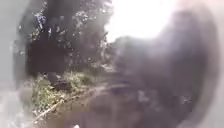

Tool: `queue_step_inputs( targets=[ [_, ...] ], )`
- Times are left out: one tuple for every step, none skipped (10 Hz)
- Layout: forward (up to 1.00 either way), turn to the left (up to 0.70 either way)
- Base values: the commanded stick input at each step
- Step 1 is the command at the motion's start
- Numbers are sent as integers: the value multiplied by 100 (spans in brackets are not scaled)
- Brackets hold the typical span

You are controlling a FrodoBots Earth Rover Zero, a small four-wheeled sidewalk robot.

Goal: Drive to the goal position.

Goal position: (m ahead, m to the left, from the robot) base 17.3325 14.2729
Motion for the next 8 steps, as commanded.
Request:
queue_step_inputs(
  targets=[
    [100, 0],
    [100, 0],
    [100, 0],
    [100, 0],
    [100, 2],
    [100, 1],
    [100, 2],
    [100, 0]
  ],
)
